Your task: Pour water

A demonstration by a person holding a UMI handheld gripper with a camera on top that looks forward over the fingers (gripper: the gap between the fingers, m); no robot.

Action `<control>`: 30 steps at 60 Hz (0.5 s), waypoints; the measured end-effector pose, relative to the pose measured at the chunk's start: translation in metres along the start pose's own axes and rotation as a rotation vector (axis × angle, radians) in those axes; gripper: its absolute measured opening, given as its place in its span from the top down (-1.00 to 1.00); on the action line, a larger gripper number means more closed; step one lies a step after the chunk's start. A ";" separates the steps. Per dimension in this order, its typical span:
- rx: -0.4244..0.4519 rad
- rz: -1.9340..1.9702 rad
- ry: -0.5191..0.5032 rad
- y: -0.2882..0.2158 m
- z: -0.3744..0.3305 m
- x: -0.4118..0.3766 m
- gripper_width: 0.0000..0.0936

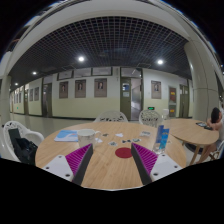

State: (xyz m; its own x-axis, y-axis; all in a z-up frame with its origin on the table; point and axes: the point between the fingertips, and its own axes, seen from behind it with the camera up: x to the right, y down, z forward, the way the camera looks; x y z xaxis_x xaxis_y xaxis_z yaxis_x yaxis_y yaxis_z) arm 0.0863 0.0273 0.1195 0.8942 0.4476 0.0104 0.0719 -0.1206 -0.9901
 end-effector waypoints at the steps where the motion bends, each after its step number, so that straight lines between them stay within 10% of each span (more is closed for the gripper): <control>1: 0.000 -0.004 0.001 0.000 0.000 0.001 -0.75; 30: 0.019 0.017 0.207 -0.007 0.059 0.151 -0.72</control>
State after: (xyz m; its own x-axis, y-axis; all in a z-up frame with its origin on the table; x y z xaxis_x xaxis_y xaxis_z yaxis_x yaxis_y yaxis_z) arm 0.1949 0.1475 0.1193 0.9671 0.2537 0.0198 0.0489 -0.1090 -0.9928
